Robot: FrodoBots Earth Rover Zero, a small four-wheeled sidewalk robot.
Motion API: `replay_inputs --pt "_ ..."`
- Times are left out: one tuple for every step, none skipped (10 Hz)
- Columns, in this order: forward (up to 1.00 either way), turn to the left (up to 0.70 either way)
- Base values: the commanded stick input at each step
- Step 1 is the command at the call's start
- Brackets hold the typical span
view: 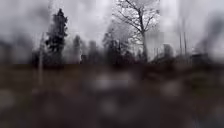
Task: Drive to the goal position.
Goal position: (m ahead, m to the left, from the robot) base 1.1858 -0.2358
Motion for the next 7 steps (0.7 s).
replay_inputs --pt "1.0 0.4" --pt "1.0 0.38" --pt "0.95 0.32" --pt "0.84 0.28" --pt "0.73 0.25" --pt "0.61 0.21" --pt "0.5 0.17"
